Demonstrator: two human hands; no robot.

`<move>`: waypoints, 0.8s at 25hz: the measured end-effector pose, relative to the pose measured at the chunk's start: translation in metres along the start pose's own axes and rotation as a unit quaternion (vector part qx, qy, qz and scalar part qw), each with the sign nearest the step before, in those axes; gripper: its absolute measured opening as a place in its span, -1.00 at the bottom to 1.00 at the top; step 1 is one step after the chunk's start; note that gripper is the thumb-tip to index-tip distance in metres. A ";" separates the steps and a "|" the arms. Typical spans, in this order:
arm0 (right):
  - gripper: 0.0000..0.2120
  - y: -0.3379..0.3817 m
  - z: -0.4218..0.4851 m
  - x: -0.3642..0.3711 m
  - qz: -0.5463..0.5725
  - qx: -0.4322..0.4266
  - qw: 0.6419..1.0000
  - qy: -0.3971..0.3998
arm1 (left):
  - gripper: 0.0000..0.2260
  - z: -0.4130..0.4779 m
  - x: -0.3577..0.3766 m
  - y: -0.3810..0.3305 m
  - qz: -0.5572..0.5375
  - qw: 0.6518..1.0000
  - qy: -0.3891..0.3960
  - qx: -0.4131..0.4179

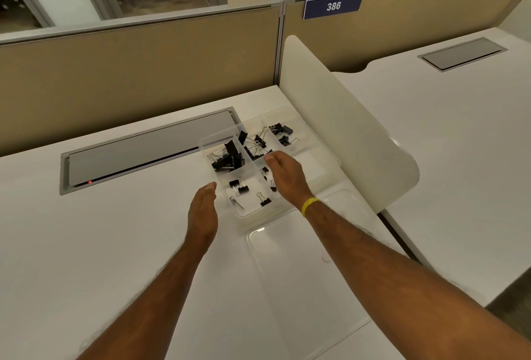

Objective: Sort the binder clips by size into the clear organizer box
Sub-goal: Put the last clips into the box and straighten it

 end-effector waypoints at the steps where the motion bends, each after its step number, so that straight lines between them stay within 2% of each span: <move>1: -0.80 0.002 -0.002 0.006 -0.021 -0.016 0.999 0.031 | -0.64 -0.001 0.000 0.002 0.005 1.000 0.003 -0.004; 5: -0.79 -0.006 -0.008 0.030 -0.111 -0.063 0.983 0.131 | -0.63 -0.005 0.003 0.006 0.042 0.999 0.020 -0.006; 9: -0.80 -0.009 -0.013 0.035 -0.202 -0.147 0.957 0.149 | -0.62 -0.012 0.004 0.002 0.137 0.990 0.022 0.033; 11: -0.83 -0.008 -0.019 0.030 -0.215 -0.202 0.946 0.131 | -0.60 -0.018 0.003 0.003 0.164 0.984 0.023 0.059; 14: -0.84 -0.014 -0.042 0.017 -0.246 -0.270 0.929 0.063 | -0.61 -0.027 0.003 0.014 0.214 0.972 0.024 0.092; 17: -0.80 -0.030 -0.068 -0.002 -0.269 -0.287 0.919 0.010 | -0.62 -0.040 0.002 0.028 0.279 0.951 0.020 0.131; 20: -0.77 -0.044 -0.091 -0.024 -0.287 -0.275 0.918 -0.006 | -0.58 -0.058 0.006 0.041 0.387 0.907 0.029 0.164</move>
Point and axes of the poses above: each hand's wrist, its own z-axis towards the middle knuckle, its own x-axis out of the palm, y = z × x, the point moved 3 cm from there along z, towards the middle knuckle, and after that the axes turned 8 degrees about z, right-handed, at the moved point
